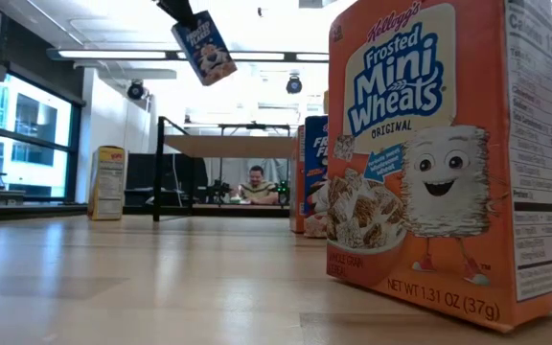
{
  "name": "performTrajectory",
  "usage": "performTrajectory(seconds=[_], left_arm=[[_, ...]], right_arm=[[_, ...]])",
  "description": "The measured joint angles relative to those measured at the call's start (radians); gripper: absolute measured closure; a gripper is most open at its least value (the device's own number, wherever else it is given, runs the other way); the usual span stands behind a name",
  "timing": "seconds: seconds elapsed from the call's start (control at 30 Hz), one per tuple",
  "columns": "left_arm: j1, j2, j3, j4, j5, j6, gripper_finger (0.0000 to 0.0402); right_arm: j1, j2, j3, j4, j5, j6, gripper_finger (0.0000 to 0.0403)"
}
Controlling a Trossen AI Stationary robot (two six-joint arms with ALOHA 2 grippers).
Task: Stack cereal on shelf
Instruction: Put the bottom left blue cereal box on the shelf
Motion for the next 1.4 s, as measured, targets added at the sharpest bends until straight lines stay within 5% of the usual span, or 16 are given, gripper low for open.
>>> performTrajectory(seconds=[0.43,1.0,1.4], left_arm=[[0.230,0.119,0.001,0.265,0.016,0.363,0.0216],[0.240,0.234,0.000,0.094,0.171,0.461,0.0216],[0.232,0.231,0.000,-0.111,0.213,0.351,0.0216]], right_arm=[[0.000,0.000,0.000,0.000,0.000,0.018,0.0199],[0.000,0.000,0.000,0.000,-0.014,0.034,0.0199],[0.001,0.001,0.000,0.001,-0.039,0.078,0.0199]])
